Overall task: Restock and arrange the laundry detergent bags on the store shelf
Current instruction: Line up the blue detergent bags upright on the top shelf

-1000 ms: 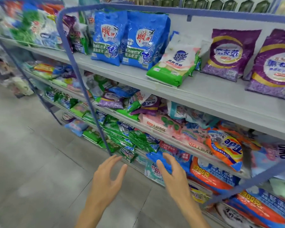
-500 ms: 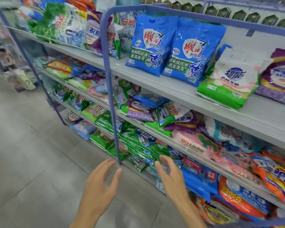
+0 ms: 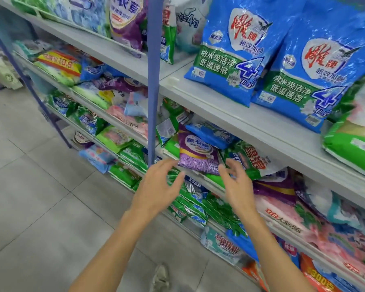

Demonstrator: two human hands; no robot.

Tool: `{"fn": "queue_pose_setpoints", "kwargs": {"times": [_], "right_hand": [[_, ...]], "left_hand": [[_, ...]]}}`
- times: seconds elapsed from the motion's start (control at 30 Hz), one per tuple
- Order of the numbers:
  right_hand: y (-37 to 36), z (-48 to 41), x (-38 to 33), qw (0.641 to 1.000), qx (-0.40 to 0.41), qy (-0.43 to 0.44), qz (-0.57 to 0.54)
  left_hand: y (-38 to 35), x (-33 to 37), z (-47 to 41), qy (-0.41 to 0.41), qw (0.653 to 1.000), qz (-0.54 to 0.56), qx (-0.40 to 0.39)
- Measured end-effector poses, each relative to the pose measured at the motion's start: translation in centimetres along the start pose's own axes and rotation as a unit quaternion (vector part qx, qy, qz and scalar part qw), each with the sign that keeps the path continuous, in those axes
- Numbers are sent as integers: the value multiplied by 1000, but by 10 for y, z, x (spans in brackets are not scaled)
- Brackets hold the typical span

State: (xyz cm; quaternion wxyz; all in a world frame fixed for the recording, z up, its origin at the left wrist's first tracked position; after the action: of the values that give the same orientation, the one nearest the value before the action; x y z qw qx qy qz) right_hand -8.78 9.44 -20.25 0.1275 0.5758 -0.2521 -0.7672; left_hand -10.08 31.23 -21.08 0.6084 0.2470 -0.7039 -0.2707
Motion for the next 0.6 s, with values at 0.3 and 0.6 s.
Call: {"fn": "queue_pose_setpoints", "kwargs": {"times": [0.3,0.6], "right_hand": [[-29,-119,2,983,87,-154,49],[-48,-196,25,955,187,-195,125]], "left_hand": [[-52,-42,-156,-27,997,33,-60],[-101,-75,-234,-68,992,19,-109]]}}
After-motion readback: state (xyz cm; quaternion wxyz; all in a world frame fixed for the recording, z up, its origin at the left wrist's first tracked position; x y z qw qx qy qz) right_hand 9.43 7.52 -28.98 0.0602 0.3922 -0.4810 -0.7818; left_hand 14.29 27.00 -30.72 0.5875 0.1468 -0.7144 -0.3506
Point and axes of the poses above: each hand's wrist, its own z-axis away from the middle knuckle, its own y-axis out of the back of the hand, x = y × z, the point moved 2 cm from there along -z, towards the middle knuckle, and after that the axes turned 5 degrees about -y, right-handed, at the moved point
